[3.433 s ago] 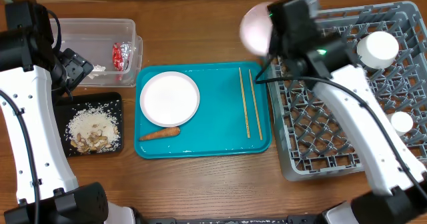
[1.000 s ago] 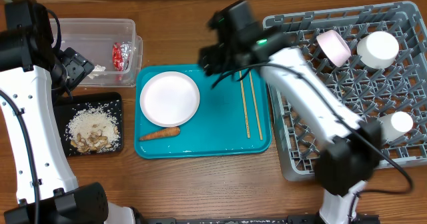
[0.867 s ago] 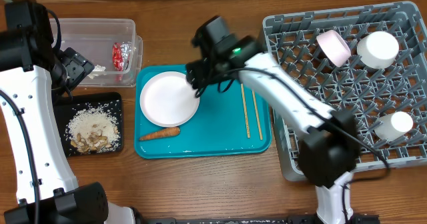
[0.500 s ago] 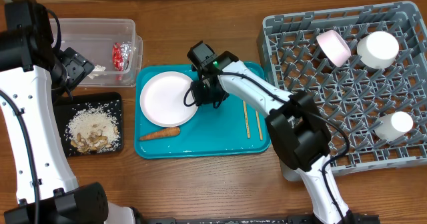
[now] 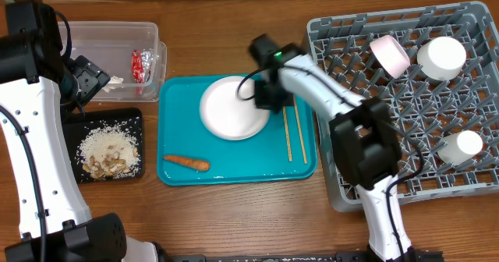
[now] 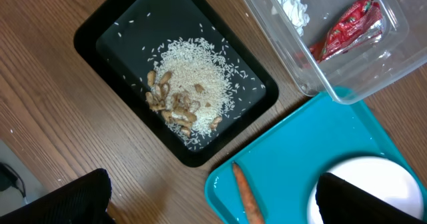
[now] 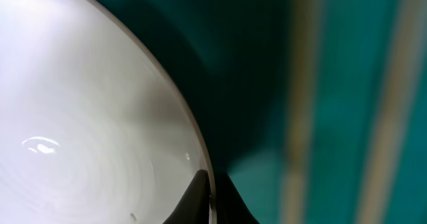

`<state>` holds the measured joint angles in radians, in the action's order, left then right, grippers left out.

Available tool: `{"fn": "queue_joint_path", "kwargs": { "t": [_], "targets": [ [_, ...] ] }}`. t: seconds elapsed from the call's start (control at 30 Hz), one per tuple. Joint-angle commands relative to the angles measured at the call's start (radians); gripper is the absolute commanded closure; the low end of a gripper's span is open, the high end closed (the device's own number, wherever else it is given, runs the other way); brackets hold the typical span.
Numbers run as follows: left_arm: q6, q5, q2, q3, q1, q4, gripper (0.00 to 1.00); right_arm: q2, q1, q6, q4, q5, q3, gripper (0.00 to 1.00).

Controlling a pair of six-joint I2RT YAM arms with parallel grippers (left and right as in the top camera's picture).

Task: Sort waste into correct bins and load items into the dishwasher
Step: 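Carry the white plate into the dish rack and stand it upright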

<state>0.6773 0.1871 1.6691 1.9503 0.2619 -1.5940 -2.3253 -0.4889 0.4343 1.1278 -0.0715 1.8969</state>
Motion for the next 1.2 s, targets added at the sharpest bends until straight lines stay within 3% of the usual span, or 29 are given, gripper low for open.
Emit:
{"fn": "queue_joint_path", "kwargs": {
  "t": [0.0, 0.17, 0.37, 0.6, 0.87, 1.17],
  "targets": [
    [-0.020, -0.004, -0.005, 0.001, 0.000, 0.000, 0.00, 0.035, 0.066, -0.050, 0.050, 0.097, 0.069, 0.96],
    [-0.020, -0.004, -0.005, 0.001, 0.000, 0.002, 0.00, 0.154, 0.103, -0.101, 0.115, 0.256, 0.174, 0.96],
    [-0.020, -0.004, -0.005, 0.001, 0.000, 0.007, 0.00, 0.329, 0.128, -0.145, 0.109, 0.659, 0.208, 0.96],
    [-0.020, -0.004, -0.005, 0.001, 0.000, 0.018, 0.00, 0.365, 0.150, 0.070, 0.183, 1.233, 0.191, 0.96],
    [-0.020, -0.004, -0.005, 0.001, 0.000, 0.022, 0.00, 0.365, 0.166, 0.151, 0.178, 1.211, 0.011, 0.96],
    [-0.020, -0.004, -0.005, 0.001, 0.000, 0.024, 0.00, 0.364, 0.141, 0.171, 0.050, 1.077, -0.212, 0.96]
  ]
}}
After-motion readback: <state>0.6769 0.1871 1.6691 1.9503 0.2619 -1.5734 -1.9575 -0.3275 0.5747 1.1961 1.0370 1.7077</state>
